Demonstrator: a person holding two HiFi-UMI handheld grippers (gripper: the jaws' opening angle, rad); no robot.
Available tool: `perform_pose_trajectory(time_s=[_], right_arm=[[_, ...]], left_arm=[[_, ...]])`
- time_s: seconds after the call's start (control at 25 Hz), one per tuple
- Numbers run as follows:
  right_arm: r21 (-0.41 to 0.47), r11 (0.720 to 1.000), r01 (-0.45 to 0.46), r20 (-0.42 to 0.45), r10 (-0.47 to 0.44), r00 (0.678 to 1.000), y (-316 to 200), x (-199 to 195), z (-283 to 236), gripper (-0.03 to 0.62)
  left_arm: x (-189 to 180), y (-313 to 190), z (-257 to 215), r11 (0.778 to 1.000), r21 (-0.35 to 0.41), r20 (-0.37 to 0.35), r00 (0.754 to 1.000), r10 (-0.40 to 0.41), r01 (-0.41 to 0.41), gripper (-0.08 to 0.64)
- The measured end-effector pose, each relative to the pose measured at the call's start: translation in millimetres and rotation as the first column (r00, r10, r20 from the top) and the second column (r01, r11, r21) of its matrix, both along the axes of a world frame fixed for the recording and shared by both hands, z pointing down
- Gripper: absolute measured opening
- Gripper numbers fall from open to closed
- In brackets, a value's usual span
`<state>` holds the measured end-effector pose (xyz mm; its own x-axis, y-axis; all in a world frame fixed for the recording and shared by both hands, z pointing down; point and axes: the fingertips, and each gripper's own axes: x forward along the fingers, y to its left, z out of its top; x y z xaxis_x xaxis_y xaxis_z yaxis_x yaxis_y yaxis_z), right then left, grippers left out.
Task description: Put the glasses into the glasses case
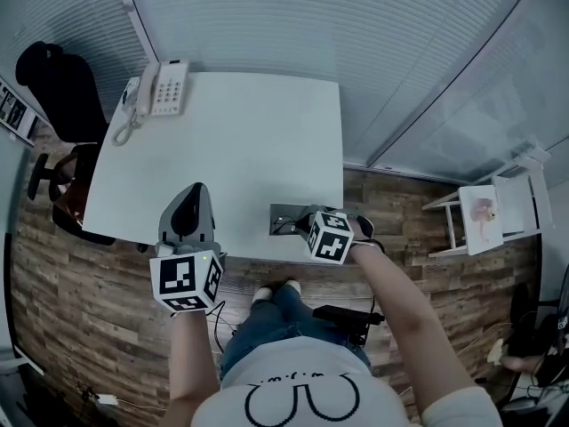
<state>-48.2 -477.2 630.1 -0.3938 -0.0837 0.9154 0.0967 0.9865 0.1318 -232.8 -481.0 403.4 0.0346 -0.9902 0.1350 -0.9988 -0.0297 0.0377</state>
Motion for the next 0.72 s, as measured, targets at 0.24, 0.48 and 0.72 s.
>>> perform_pose_trajectory(time_s=[0.24,0.48,0.72], right_arm=[[-0.005,1.0,-0.031,0.027,0.031,0.999,1,-5,1,0.025],[0.019,0.997,-0.074,0.075,0.072,0.995,1,1,-27,0.103],[0.056,0.955,-0.29,0.38,0.249,0.891,-24,11,-126,0.102]], left_arm=[[5,-5,1,1.0,-0.003,0.004,1.0,0.026,-0.026,0.014],[10,-12,-8,0.999,0.021,0.005,0.999,0.042,-0.042,0.014],[26,-19,-27,0.995,0.07,0.018,0.997,0.075,-0.076,0.014]])
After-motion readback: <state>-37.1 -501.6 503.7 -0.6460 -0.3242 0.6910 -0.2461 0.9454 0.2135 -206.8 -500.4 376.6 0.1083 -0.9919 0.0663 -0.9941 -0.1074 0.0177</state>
